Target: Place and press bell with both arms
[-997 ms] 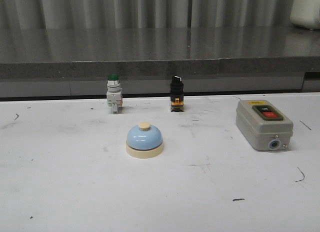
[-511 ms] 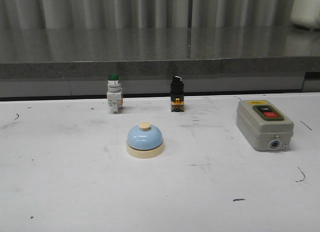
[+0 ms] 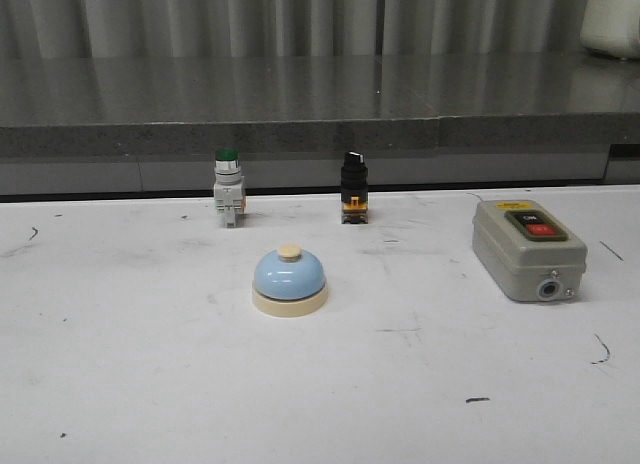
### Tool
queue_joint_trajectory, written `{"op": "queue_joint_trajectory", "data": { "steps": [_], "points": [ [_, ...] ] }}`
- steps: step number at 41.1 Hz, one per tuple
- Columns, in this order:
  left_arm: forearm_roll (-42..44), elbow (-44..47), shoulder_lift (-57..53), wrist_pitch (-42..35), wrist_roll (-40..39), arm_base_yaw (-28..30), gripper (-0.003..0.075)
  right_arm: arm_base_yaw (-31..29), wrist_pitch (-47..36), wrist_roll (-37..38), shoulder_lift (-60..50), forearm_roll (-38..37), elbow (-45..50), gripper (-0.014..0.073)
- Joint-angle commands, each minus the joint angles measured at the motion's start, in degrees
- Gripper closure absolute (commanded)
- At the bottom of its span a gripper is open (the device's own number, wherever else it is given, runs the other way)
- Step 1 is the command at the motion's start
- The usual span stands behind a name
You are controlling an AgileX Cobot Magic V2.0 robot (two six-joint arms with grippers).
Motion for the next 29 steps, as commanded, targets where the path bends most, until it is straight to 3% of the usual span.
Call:
{"op": "queue_joint_trajectory", "data": {
  "steps": [1, 9, 19, 29],
  "points": [
    [-0.15, -0.72, -2.04, -5.64, -0.75, 0.86, 0.0740, -0.30, -3.60, 0.08, -0.06, 0.08, -1.25, 0.0662],
    [0.81, 7.00, -13.09, -15.45, -0.48, 10.17, 0.0740, -0.30, -3.65, 0.08, -0.06, 0.08, -1.25, 0.0662],
    [2.23, 28.13, -28.77, -34.19, -0.48, 21.09, 0.0740, -0.30, -3.65, 0.08, -0.06, 0.08, -1.25, 0.0662],
    [0.49, 40.29, -39.12, -38.24, -0.48, 26.59, 0.0740, -0.30, -3.65, 0.08, -0.06, 0.08, -1.25, 0.0662]
  ]
}}
